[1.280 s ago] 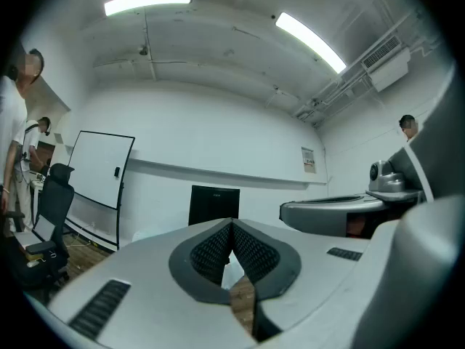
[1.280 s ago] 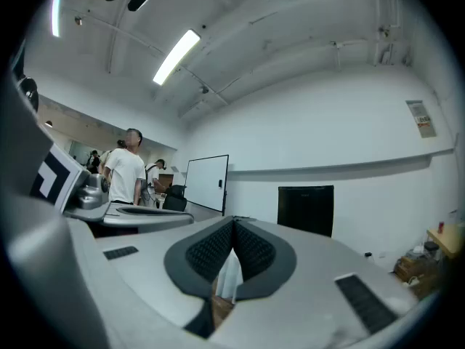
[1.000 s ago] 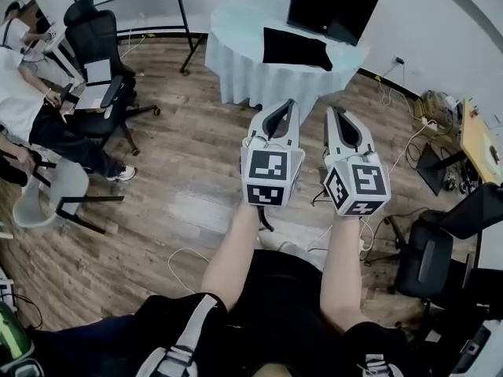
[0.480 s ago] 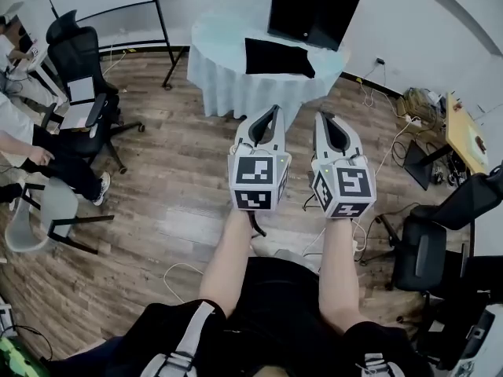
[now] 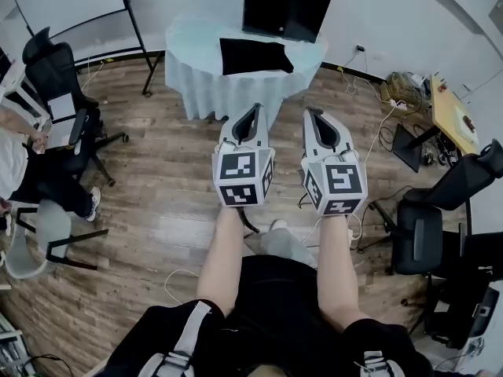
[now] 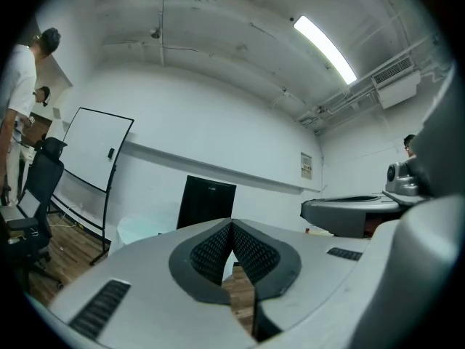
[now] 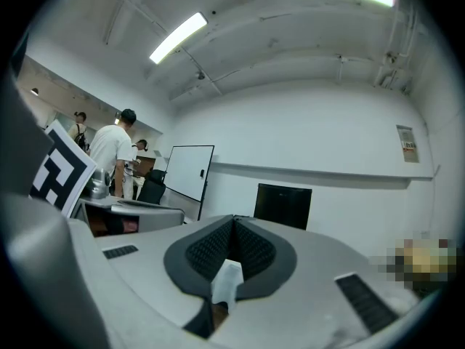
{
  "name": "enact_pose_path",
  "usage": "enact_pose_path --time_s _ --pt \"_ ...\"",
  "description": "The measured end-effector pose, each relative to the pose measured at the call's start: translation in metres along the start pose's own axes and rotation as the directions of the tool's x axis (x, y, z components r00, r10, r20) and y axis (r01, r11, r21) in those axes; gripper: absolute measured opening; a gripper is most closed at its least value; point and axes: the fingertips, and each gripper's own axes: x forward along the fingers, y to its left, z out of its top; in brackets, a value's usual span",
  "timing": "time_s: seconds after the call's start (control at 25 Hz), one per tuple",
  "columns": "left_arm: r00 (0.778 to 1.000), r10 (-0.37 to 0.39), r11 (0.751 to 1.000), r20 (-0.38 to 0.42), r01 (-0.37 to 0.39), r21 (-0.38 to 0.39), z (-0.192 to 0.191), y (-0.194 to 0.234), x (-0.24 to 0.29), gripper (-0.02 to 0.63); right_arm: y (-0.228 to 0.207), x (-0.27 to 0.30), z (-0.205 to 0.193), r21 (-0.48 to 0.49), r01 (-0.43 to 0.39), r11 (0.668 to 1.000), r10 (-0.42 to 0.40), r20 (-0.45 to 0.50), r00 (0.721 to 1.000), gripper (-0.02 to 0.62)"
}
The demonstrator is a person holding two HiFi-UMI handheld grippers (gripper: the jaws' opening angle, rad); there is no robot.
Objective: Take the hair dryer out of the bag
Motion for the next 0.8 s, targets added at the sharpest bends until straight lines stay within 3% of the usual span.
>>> enact_pose_path --time_s 0.28,0.68,0.8 --pt "0.998 -0.035 0.999 -0.042 0.037 0.038 -0.021 -0.024 0.032 0.014 -0.043 0.011 -0.028 0.072 0.041 0.997 -0.040 -0.021 0.999 0.005" --pt "0.997 0.083 0.992 0.007 -0.083 0.090 -0.006 0.023 0.087 0.015 -0.057 0.098 -0.047 0.178 -0.067 0.982 0.069 -0.004 0.998 0.006" --pt "0.994 0.108 0.988 -0.015 -0.106 0.114 -0.011 0.032 0.105 0.015 -0.066 0.119 -0.061 0.221 -0.076 0.972 0.080 -0.010 0.997 0.005"
